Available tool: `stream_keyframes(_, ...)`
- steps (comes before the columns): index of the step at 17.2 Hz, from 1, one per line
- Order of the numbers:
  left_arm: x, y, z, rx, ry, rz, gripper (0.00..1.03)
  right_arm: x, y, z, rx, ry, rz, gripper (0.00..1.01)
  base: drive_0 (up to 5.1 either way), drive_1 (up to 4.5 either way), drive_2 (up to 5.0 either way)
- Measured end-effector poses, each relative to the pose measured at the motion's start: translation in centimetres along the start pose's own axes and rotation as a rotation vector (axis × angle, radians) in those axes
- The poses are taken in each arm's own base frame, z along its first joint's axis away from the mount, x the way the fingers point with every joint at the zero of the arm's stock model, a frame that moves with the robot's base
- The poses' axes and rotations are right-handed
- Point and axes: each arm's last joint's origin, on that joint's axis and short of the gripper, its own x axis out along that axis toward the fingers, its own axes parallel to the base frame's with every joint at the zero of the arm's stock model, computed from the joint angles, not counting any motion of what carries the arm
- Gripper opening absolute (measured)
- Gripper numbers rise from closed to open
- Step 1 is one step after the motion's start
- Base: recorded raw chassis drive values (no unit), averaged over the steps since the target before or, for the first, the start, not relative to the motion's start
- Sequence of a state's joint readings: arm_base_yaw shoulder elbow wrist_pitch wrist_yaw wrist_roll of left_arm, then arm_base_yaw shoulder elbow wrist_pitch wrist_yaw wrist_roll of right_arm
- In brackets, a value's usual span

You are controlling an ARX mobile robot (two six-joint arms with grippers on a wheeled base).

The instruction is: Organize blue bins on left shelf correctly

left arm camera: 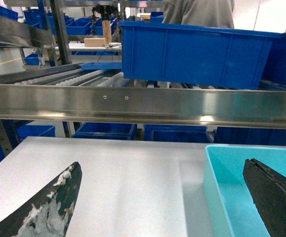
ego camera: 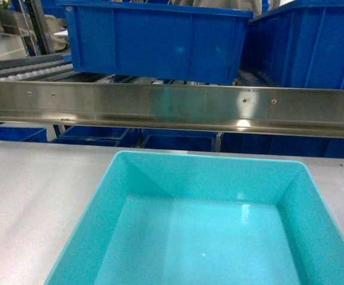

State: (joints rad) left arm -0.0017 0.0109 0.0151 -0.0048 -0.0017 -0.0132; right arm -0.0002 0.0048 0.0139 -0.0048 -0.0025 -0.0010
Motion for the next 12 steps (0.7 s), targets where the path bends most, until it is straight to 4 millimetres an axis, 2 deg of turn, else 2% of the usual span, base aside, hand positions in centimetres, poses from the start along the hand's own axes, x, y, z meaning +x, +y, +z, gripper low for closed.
stream_keyframes(12, 0.00, 0.00, 0.00, 0.000, 0.000, 0.000, 0.98, 0.00, 0.00, 0.00, 0.000, 0.000, 0.000, 0.98, 0.0, 0.00, 0.0)
